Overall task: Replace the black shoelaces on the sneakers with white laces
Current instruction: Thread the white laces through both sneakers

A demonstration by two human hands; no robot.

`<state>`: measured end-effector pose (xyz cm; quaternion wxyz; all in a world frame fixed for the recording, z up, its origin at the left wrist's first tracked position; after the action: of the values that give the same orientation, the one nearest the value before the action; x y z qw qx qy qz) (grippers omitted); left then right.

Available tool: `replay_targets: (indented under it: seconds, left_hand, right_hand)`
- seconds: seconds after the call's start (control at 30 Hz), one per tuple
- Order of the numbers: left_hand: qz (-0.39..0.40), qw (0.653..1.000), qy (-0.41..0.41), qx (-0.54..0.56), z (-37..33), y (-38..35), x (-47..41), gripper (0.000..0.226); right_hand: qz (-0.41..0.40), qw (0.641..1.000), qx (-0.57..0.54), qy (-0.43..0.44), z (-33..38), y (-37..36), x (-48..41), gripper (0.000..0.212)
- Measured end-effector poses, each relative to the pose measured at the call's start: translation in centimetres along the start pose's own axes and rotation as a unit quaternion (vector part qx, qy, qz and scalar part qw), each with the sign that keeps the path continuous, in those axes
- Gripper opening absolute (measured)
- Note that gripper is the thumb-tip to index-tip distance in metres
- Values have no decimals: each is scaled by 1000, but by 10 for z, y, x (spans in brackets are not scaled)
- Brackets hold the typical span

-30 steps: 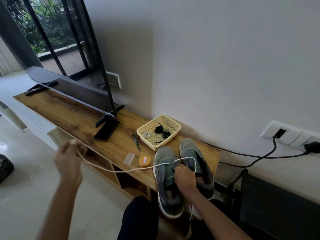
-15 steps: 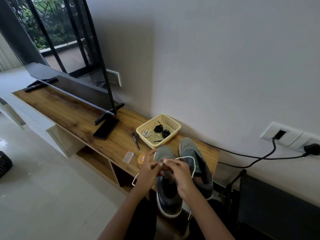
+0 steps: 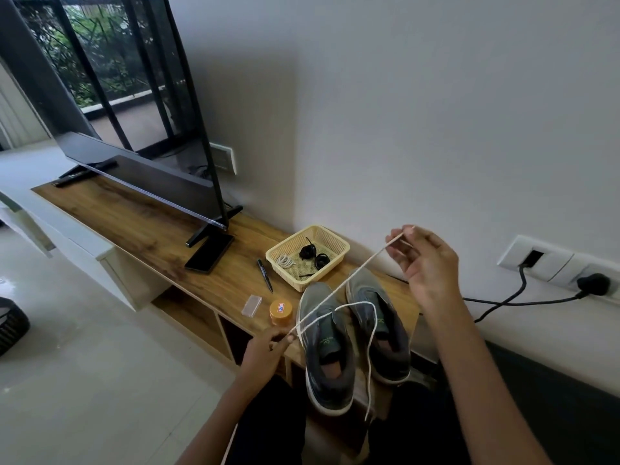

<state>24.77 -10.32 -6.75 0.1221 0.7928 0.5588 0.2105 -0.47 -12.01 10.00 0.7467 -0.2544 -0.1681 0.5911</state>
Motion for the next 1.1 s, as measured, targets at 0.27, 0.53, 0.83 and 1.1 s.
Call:
replay_targets:
  seconds: [0.27, 0.53, 0.83, 1.1]
  left_hand:
    - [46, 998, 44, 21, -16, -25, -19, 40]
    - [-6, 992, 109, -64, -16, -46, -62, 13]
    - [22, 942, 202, -268, -28, -54, -103, 29]
    - [-9, 972, 176, -155, -6, -48, -105, 28]
  right_hand:
    - [-40, 991, -48, 122, 48, 0, 12, 7]
    - [-44, 952, 270, 138, 11, -3, -20, 13]
    - [109, 839, 521, -109, -179, 39, -47, 3]
    - [207, 713, 659, -120, -216, 57, -51, 10]
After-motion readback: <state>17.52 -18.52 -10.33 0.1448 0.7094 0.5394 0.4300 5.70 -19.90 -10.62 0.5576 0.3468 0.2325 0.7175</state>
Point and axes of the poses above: each hand's wrist, its own x-axis away from the middle knuckle, its own y-axis out of the back of the hand, z = x × y, the point moved 2 cm from there along -x, towards the middle knuckle, and after that the axes turned 11 degrees about z, right-handed, at the moved point
